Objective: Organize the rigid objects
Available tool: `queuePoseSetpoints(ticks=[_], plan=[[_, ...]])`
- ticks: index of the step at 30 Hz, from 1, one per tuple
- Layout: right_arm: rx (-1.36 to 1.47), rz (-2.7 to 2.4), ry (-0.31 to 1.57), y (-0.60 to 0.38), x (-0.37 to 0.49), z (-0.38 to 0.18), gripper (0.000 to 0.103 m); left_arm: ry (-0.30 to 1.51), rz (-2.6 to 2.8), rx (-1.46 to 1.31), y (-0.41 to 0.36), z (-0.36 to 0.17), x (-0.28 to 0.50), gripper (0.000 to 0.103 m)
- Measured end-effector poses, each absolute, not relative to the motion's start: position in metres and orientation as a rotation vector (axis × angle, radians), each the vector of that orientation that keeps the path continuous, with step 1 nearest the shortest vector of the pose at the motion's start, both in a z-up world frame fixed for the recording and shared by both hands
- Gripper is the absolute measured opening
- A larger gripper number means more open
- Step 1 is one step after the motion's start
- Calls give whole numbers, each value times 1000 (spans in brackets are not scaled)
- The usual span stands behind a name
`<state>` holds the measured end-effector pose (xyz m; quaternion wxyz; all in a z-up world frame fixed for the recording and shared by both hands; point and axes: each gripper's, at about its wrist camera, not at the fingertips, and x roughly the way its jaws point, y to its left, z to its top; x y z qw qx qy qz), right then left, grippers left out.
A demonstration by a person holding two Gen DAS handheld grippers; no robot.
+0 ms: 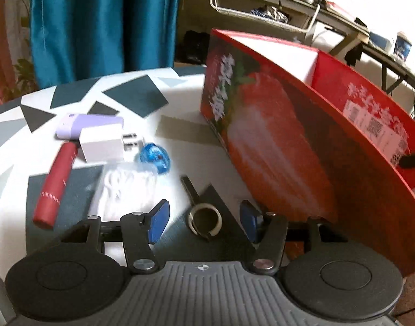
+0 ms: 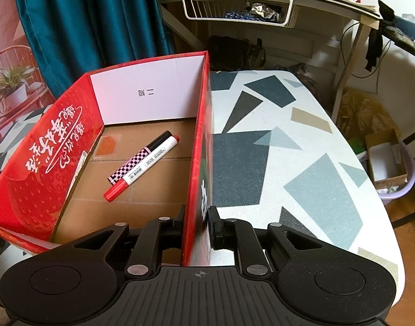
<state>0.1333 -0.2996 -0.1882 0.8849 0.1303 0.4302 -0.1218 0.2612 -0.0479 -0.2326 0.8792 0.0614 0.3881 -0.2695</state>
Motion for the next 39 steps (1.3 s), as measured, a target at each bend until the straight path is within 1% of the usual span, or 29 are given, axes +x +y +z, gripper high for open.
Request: queuePoseSetpoints(ticks=[4, 7, 9, 12, 14, 15, 29, 30, 31, 39], plan=[[273, -252, 893, -299, 133, -188, 14, 822, -533, 165, -60, -241, 255, 60], [273, -252, 893, -299, 132, -188, 14, 794, -508, 213, -68, -244, 253, 60], [277, -252, 892, -299, 132, -188, 14, 783, -493, 239, -71, -245, 251, 57], [277, -252, 891, -299, 132, -188, 14, 776, -473, 250, -69, -244, 252, 47], [277, -252, 891, -298, 132, -188, 14, 777, -469, 244, -66, -243, 252, 37], [277, -252, 891, -298, 132, -188, 14, 778, -464, 242, -65, -242, 252, 36], [278, -252, 891, -298, 132, -188, 14, 793, -452, 226, -65, -241, 255, 36], [277, -252, 891, -299, 132, -188, 14, 792, -453, 220, -64, -241, 255, 34], [277, -252, 891, -299, 132, -188, 14, 791, -459, 212, -63, -241, 255, 27], [277, -251, 890, -299, 132, -188, 14, 786, -493, 198, -63, -242, 252, 28]])
